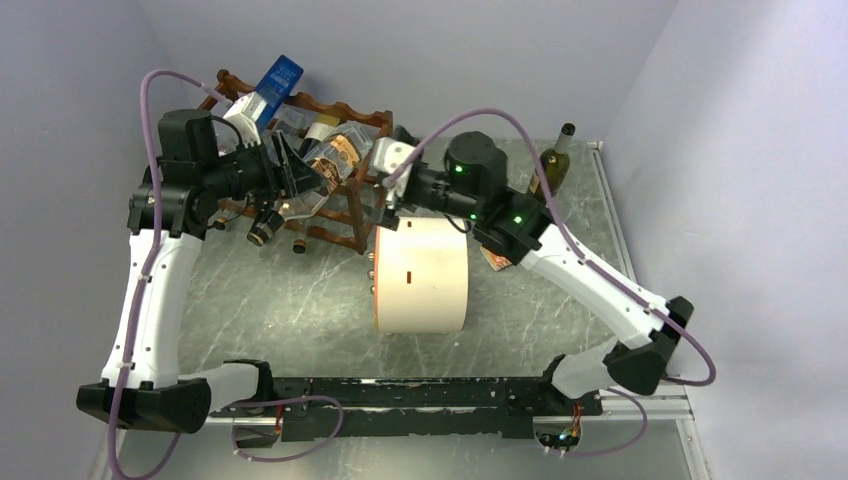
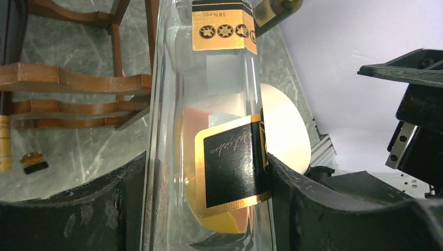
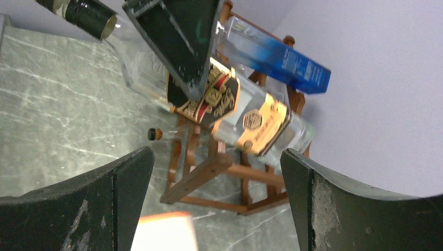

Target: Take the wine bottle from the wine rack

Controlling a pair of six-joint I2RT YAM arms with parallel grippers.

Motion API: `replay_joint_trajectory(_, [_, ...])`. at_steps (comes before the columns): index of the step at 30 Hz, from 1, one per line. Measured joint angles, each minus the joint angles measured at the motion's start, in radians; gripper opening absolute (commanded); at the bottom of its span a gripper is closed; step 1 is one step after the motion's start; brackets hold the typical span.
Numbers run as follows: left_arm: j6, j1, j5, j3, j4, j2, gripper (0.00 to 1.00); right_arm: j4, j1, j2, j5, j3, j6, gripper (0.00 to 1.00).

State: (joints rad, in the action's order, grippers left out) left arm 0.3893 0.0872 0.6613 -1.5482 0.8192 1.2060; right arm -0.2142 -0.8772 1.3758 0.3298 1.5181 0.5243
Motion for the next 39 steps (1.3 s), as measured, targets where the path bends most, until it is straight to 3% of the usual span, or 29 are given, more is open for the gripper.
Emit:
replay_joint_trajectory(3, [-0.032, 0.000, -0.018, 0.007, 0.033, -0.022, 0.07, -0.045, -0.064, 0.079, -0.035, 0.090, 0.114, 1.00])
replay_joint_trajectory(9, [-0.080, 0.002, -0.031, 0.011, 0.091, -0.049, 0.07, -0.098, -0.182, 0.148, -0.142, 0.086, 0.332, 1.00])
replay_joint_trajectory(17, [-0.120, 0.002, -0.036, 0.052, 0.140, -0.082, 0.07, -0.117, -0.235, 0.222, -0.268, 0.103, 0.502, 1.00])
replay_joint_trajectory(30, [-0.139, 0.002, -0.032, 0.090, 0.161, -0.110, 0.07, -0.153, -0.236, 0.299, -0.246, 0.211, 0.612, 0.94])
replay_joint_trajectory(39, [-0.146, 0.002, -0.029, 0.093, 0.175, -0.121, 0.07, -0.211, -0.236, 0.381, -0.202, 0.283, 0.639, 0.83])
